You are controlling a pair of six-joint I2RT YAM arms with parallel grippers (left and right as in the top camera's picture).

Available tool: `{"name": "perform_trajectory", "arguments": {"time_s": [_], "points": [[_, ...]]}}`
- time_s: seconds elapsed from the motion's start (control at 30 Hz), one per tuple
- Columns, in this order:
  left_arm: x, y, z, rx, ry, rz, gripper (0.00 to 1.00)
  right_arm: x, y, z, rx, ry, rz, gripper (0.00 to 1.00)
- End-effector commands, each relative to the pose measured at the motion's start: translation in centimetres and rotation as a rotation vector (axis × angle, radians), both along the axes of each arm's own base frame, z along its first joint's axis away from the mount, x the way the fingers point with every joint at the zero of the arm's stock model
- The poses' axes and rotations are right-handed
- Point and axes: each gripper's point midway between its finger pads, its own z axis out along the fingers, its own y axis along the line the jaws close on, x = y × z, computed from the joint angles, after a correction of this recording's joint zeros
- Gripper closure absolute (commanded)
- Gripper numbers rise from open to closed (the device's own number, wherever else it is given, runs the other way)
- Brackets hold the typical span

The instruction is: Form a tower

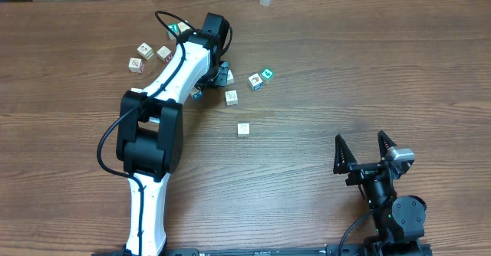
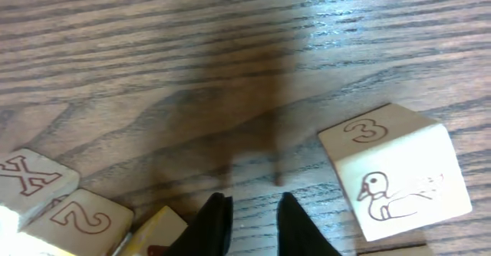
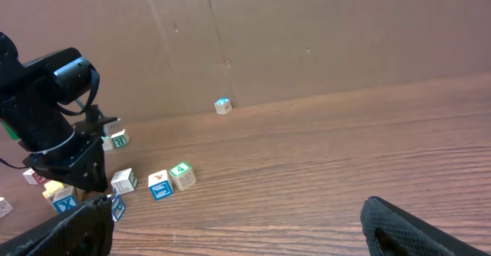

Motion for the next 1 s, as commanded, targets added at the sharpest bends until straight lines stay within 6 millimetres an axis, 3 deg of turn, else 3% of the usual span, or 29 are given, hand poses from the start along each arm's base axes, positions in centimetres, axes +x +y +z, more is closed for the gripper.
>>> {"name": "perform_trajectory", "arguments": {"time_s": [0.0, 0.17, 0.5, 0.53, 0.63, 0.7, 0.87, 0.97], "points": [[-0.2, -1.0, -0.4, -0.020, 0.011, -0.028, 0.83, 0.0, -0.1, -0.1, 0.006, -0.006, -0.002, 0.00], [-0.2, -1.6, -0.4, -0.039, 0.012, -0.044, 0.71, 0.0, -0.1, -0.1, 0.006, -0.006, -0.002, 0.00], [-0.4, -3.6, -0.4, -0.141, 0.024, -0.059, 0.66, 0.0, -0.1, -0.1, 0.006, -0.006, -0.002, 0.00], [-0.5, -3.6, -0.4, -0.141, 0.026, -0.059, 0.67, 0.0, -0.1, -0.1, 0.006, -0.006, -0.002, 0.00], [-0.6, -3.5, -0.4, -0.135, 0.031, -0.059, 0.89, 0.0, -0.1, -0.1, 0.006, -0.006, -0.002, 0.00], [-0.6, -3.5, -0.4, -0.131, 0.032, -0.078, 0.94, 0.0, -0.1, -0.1, 0.006, -0.006, -0.002, 0.00], [-1.0, -3.6, -0.4, -0.126, 0.045, -0.136, 0.81, 0.0, -0.1, -0.1, 0.006, -0.006, -0.002, 0.00], [-0.6, -3.9, -0.4, -0.123, 0.028, -0.163, 0.59, 0.0, -0.1, -0.1, 0.006, -0.006, -0.002, 0.00]]}}
